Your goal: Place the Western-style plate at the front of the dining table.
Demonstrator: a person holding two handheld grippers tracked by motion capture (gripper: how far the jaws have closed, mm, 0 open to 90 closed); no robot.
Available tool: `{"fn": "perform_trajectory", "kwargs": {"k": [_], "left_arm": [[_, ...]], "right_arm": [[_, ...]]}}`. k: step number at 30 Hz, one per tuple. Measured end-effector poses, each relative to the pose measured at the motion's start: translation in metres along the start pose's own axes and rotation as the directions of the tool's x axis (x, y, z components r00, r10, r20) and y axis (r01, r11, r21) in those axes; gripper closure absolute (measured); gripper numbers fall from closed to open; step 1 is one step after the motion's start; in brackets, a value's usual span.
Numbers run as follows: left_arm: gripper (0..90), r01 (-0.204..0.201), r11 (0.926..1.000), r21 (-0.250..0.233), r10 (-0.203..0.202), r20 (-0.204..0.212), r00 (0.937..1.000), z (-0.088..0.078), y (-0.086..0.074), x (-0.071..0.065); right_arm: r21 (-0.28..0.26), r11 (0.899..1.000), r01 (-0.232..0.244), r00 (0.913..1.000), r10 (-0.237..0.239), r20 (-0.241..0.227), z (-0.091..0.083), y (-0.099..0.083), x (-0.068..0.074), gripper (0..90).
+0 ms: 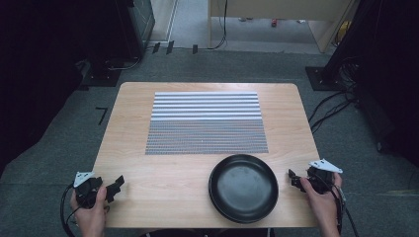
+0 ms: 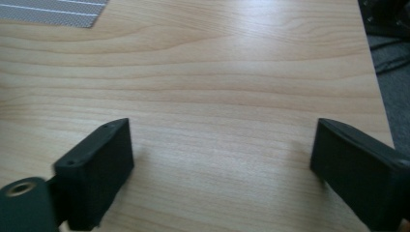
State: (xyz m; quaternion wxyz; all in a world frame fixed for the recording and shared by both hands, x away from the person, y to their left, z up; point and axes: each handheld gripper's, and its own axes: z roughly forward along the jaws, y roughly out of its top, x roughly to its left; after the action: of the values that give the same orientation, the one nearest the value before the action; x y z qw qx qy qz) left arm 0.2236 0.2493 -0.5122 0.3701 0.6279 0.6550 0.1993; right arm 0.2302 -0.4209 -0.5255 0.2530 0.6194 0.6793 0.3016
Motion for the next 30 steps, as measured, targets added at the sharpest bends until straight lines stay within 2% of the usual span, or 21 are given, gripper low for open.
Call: {"fn": "perform_trajectory", "kwargs": {"k": [1,2,5,7,11,15,25,30], "left_arm": [[11.0,0.012,0.9999,0.001,-0.012,0.005,0.9999,0.0,0.0,-0.001],[10.9,0.026,0.9997,0.001,-0.026,0.027,0.9993,0.0,0.001,-0.001],[10.1,0.03,0.9996,0.002,-0.03,0.046,0.9985,0.0,0.002,-0.007],[9.8,0.02,0.9998,0.005,-0.02,0.049,0.9986,0.0,0.003,-0.013],[8.4,-0.005,1.0,-0.004,0.005,0.063,0.998,-0.002,0.005,-0.024],[8.4,-0.009,0.9999,-0.013,0.01,0.077,0.997,-0.003,0.005,-0.033],[8.5,-0.044,0.999,-0.011,0.045,0.107,0.9932,0.0,0.003,-0.054],[8.5,-0.066,0.9978,-0.009,0.067,0.131,0.9891,0.001,0.002,-0.068]], "right_arm": [[0.001,1.0,-0.003,1.0,0.003,0.003,0.0,0.0,0.0,6.9],[0.001,1.0,-0.003,1.0,0.003,0.003,0.0,0.0,0.0,6.9],[-0.003,1.0,-0.014,0.9999,0.014,0.009,0.0,0.0,0.0,10.0],[-0.015,0.999,-0.037,0.9987,0.037,0.035,-0.002,0.0,0.0,14.5],[-0.047,0.996,-0.074,0.9969,0.075,0.022,-0.01,0.003,-0.001,14.0],[-0.076,0.992,-0.099,0.9948,0.1,0.018,-0.018,0.006,0.001,14.2],[-0.111,0.987,-0.115,0.9933,0.114,-0.022,-0.034,0.012,0.016,14.2],[-0.124,0.985,-0.121,0.9923,0.117,-0.041,-0.042,0.013,0.022,14.2]]}}
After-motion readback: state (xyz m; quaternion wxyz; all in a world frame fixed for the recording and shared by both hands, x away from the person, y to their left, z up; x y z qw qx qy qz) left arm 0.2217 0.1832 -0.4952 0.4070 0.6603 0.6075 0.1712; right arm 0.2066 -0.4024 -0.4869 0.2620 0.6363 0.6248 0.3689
